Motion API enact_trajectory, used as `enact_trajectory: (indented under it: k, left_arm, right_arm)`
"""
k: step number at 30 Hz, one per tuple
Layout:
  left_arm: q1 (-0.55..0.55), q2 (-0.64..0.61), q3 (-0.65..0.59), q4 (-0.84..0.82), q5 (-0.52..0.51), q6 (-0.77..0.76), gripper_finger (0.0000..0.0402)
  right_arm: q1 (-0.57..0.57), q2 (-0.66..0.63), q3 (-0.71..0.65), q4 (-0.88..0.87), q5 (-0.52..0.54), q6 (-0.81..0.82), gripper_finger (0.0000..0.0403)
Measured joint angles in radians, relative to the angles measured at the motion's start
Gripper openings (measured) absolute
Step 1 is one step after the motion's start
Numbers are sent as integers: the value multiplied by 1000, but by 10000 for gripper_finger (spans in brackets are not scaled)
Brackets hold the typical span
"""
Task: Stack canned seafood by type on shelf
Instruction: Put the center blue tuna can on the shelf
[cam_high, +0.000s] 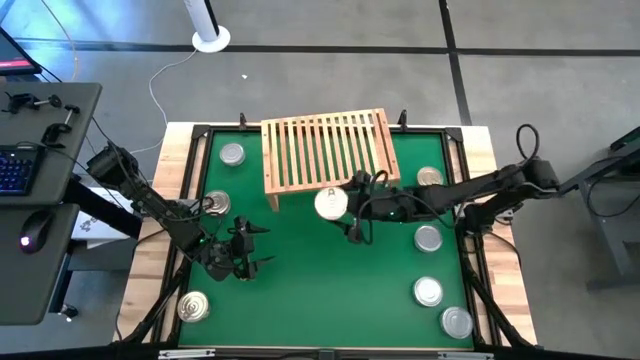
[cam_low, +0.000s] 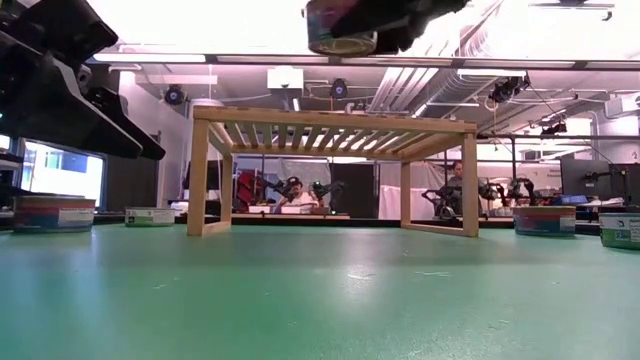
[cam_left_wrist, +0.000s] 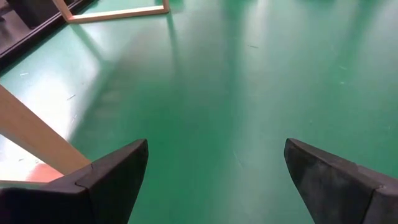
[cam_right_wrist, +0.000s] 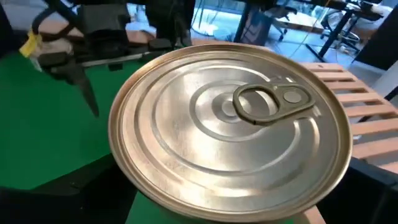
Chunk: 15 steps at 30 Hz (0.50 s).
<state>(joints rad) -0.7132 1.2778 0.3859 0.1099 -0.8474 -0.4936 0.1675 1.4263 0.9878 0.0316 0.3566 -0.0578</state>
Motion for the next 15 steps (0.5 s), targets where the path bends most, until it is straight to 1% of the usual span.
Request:
enact_trajectory:
  k: [2,3,6,8,9,11,13,15]
  left_arm:
    - [0,0,0,-1,0,6,365]
    - [0,0,0,-1,-8,37,365]
    - [1,0,0,9,-79,253,365]
    - [1,0,0,9,-81,342,365]
    - [2,0,0,19,-74,349,365]
    - [2,1,0,64,-41,305,365]
    - [2,2,0,157,-21,271,365]
    - [11,1,0,273,-18,303,365]
  right_arm:
    - [0,-10,-35,29,-46,6,394]
    - [1,-10,-50,47,-77,5,394]
    - [17,-9,-120,176,-177,5,394]
    - [38,1,-174,285,-212,13,394]
    - [52,5,-200,321,-215,24,394]
    - [80,8,-242,358,-214,49,394]
    - [111,8,-270,387,-207,76,394]
    - [144,8,-292,421,-203,97,394]
